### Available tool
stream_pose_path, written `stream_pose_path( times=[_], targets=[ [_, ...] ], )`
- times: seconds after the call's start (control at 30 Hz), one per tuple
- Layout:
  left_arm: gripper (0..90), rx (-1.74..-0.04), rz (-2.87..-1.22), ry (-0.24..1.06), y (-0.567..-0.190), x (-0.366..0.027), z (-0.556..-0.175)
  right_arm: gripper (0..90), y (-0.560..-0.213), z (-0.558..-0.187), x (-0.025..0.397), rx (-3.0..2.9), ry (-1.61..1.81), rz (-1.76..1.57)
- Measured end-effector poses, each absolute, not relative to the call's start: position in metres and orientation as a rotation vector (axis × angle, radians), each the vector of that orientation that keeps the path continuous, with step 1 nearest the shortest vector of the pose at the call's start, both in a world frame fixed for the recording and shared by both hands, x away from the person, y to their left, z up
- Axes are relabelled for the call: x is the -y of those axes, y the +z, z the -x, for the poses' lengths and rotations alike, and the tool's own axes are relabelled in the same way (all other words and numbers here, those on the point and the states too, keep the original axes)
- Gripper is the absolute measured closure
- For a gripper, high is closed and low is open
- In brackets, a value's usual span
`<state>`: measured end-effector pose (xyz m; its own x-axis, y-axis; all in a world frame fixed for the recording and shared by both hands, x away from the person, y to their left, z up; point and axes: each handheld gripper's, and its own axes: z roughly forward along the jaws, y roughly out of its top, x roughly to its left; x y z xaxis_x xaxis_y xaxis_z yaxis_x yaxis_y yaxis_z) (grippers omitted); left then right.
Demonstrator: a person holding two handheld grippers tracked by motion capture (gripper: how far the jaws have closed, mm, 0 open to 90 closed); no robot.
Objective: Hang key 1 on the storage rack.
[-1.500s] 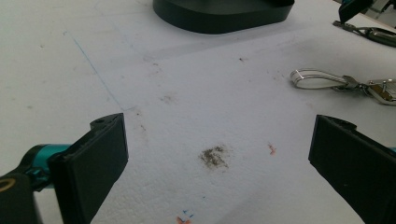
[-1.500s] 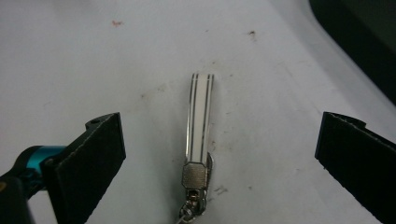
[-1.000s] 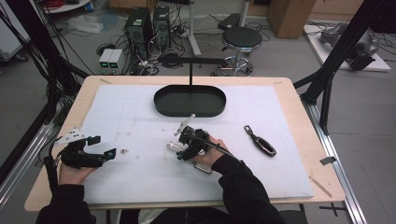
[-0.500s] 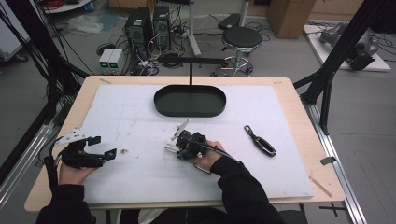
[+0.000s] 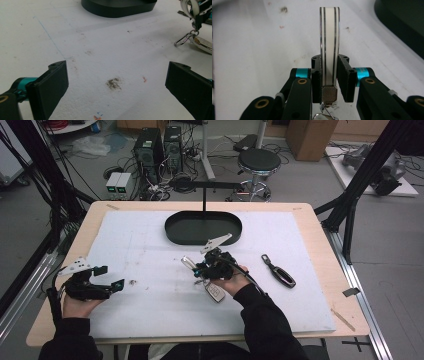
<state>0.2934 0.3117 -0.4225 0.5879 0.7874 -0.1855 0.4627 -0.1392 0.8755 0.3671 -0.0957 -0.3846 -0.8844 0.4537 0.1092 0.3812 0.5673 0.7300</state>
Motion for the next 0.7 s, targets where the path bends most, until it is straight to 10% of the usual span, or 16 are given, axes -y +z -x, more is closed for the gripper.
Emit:
stream_pose_path(
  times=[0.7],
  targets=[
    [5.1, -1.019, -1.776, 0.377, -0.423, -0.311, -0.294, 75.7, -0.317, -0.404, 0.143, -2.535, 1.392, -0.879]
  ],
)
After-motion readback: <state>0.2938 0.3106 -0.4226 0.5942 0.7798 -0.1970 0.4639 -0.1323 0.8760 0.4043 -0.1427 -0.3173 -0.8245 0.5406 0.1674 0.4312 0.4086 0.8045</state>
